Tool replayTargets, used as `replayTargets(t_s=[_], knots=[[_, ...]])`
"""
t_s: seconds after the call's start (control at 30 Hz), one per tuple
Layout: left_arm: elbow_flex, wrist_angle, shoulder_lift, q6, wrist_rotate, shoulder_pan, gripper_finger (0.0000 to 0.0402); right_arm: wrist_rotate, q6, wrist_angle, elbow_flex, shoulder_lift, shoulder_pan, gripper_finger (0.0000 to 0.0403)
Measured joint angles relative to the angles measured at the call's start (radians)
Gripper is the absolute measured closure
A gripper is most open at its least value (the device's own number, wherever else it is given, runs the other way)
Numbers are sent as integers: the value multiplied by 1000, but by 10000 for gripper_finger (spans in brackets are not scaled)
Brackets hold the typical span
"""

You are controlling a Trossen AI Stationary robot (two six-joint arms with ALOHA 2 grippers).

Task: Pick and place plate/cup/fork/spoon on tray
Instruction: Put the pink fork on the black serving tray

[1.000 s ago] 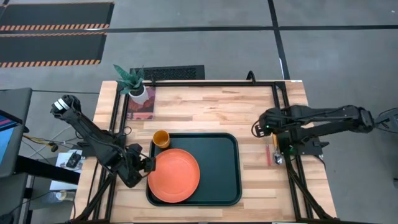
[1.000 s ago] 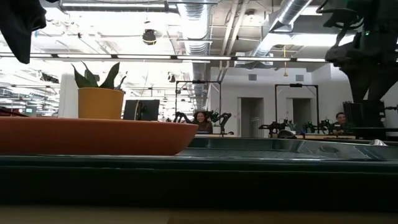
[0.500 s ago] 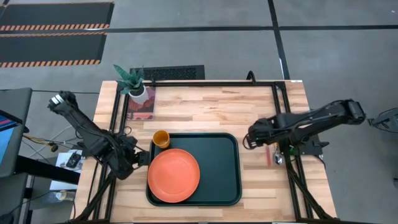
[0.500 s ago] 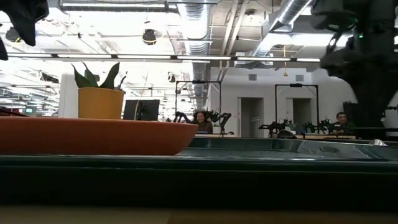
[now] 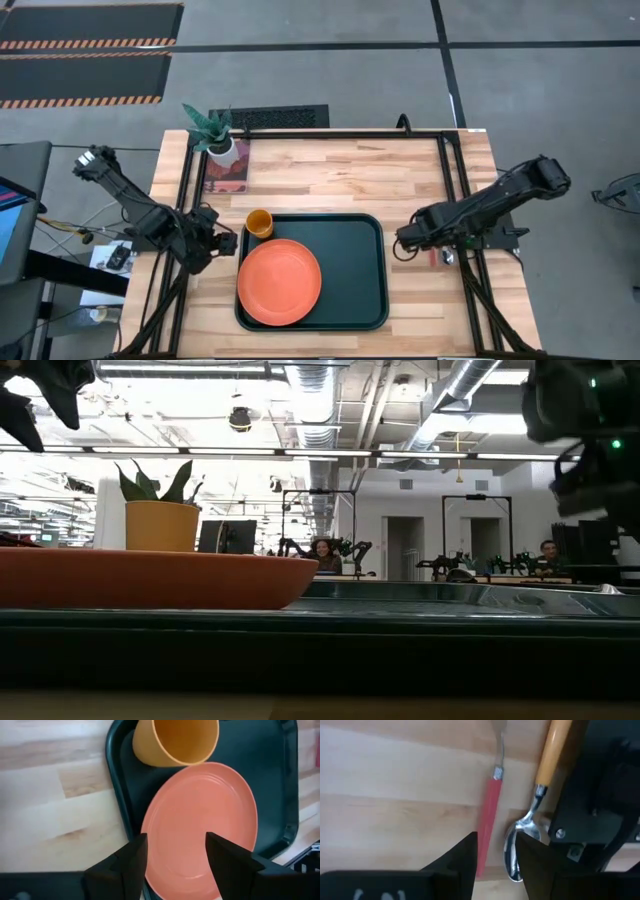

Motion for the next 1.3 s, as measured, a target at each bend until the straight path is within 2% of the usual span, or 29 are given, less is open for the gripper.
replayTargets(t_s=[0.27,0.6,0.7,0.9,1.03,1.3], knots=[[0,-4,1,50,-5,30,216,-21,11,51,-15,77,1,205],[0,-4,1,68,-4,37,216,-28,-46,158,-12,228,1,238],[0,-3,1,66,4,37,216,-39,-61,194,-11,251,1,266],[0,0,1,45,30,37,216,-24,-29,197,10,246,22,382],[0,18,1,21,29,37,216,-18,-29,191,7,212,23,381],[0,185,-41,21,-26,64,216,114,4,121,59,63,49,389]])
